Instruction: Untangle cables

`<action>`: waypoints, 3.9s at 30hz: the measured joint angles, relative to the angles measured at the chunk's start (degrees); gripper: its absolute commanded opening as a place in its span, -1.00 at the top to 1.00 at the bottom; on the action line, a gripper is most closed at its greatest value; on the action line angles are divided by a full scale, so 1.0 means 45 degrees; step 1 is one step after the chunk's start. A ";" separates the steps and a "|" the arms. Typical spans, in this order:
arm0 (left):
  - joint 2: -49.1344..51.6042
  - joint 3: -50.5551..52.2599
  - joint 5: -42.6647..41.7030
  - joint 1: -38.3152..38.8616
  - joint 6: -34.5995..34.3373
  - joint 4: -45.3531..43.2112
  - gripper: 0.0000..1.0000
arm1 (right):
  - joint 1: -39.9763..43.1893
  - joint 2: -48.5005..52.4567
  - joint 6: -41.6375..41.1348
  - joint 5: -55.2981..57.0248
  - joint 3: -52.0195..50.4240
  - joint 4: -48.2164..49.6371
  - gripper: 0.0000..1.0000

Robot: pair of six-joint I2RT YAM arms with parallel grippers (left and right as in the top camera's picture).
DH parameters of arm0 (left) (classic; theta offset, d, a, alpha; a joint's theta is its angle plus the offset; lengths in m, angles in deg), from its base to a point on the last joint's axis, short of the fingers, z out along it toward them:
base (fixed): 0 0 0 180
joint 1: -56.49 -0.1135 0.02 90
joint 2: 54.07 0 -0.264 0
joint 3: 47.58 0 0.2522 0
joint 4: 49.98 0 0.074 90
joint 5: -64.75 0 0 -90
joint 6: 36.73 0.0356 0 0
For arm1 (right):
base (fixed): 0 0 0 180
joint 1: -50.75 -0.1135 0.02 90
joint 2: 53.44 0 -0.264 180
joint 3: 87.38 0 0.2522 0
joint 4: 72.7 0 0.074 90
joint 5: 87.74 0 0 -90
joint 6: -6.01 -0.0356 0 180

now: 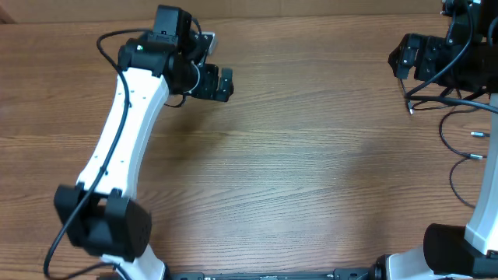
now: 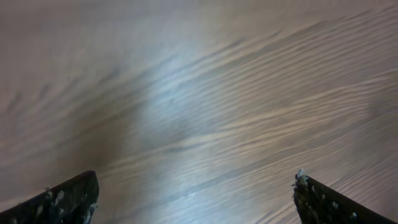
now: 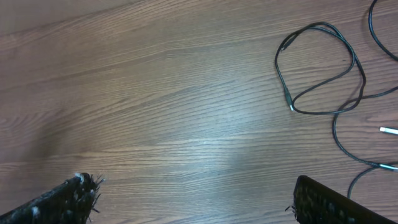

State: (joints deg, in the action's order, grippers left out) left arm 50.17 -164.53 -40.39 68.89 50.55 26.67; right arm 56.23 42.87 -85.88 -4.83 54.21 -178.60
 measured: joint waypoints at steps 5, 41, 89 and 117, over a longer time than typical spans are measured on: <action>-0.1661 0.0000 0.0000 0.0340 0.0005 -0.0753 -0.99 | 0.0000 0.0000 -0.0005 -0.0005 0.0000 0.0005 -1.00; -1.6456 1.8326 -0.0209 -0.1603 0.0087 -1.8472 -1.00 | 0.0000 0.0000 -0.0005 0.0000 0.0000 -0.0010 -1.00; -2.2974 2.2828 0.1054 -0.3687 0.0087 -1.3211 -1.00 | 0.0000 0.0000 -0.0010 0.0005 0.0000 -0.0005 -1.00; -2.2974 2.2824 0.1054 -0.3687 0.0087 -1.3211 -0.99 | 0.0005 0.0000 0.0000 0.0019 0.0000 0.0301 -1.00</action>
State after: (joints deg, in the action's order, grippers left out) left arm -53.21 -61.83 -35.65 52.30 50.94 -32.78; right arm 56.25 42.87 -85.88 -4.75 54.21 -177.24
